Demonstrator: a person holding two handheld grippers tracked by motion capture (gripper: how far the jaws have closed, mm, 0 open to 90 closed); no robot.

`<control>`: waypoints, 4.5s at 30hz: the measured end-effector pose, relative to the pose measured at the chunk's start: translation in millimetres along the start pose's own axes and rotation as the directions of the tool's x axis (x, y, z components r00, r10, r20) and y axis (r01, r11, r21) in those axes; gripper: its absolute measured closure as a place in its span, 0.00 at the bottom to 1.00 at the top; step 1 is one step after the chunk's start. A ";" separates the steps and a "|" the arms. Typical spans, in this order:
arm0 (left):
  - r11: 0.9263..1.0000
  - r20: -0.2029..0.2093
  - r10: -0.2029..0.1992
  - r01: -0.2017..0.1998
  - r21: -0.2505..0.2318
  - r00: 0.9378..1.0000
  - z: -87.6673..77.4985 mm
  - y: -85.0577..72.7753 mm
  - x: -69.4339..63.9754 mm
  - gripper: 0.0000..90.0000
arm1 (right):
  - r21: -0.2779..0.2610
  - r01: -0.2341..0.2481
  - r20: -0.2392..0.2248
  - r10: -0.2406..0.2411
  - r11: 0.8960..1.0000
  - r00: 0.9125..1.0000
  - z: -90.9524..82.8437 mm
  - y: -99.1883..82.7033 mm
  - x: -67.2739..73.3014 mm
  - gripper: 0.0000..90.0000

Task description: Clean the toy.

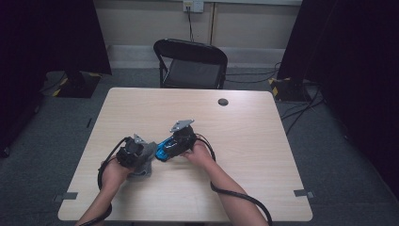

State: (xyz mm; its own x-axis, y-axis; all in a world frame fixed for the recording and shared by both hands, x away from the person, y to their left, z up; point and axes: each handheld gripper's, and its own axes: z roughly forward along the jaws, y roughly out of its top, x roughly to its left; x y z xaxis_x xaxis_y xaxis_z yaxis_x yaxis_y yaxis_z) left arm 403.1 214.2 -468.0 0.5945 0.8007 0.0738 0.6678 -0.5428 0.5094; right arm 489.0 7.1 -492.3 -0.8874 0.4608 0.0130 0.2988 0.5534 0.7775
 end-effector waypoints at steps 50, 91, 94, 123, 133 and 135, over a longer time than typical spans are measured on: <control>0.992 0.231 0.125 -0.116 -0.053 0.965 -8.1 12.6 -63.5 0.84 | -0.006 0.004 -0.004 -0.004 1.000 1.000 -0.1 -0.7 -0.8 0.05; 0.974 0.001 -0.160 0.158 -0.161 0.987 -21.0 -6.2 39.2 0.82 | -0.014 0.004 -0.004 -0.004 1.000 1.000 -0.2 -1.7 -0.7 0.05; 0.979 -0.032 -0.159 0.153 -0.134 0.987 -11.1 -4.7 38.8 0.82 | -0.012 0.004 -0.004 -0.004 1.000 1.000 -0.3 -1.6 -0.6 0.05; 0.996 0.095 -0.087 0.090 -0.029 0.992 0.9 -0.3 3.4 0.82 | -0.011 0.006 -0.001 -0.006 1.000 1.000 -0.2 -1.5 -0.1 0.05; 0.998 0.168 -0.056 0.058 -0.010 0.984 -3.6 -4.0 -12.6 0.82 | -0.012 0.007 -0.001 -0.007 1.000 1.000 -0.3 -1.6 -0.3 0.05; 0.999 0.181 -0.042 0.044 -0.006 0.983 -4.2 -4.0 -14.9 0.82 | -0.011 0.008 -0.001 -0.008 1.000 1.000 -0.3 -1.6 -0.3 0.05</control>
State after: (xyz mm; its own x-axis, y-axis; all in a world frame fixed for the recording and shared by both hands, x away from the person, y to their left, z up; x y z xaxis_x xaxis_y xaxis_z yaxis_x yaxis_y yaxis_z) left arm 389.6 205.4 -467.5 0.6375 0.7634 -0.1044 0.6902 -0.5056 0.5176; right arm 488.8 5.9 -493.4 -0.8901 0.4558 0.0080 0.2881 0.5488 0.7847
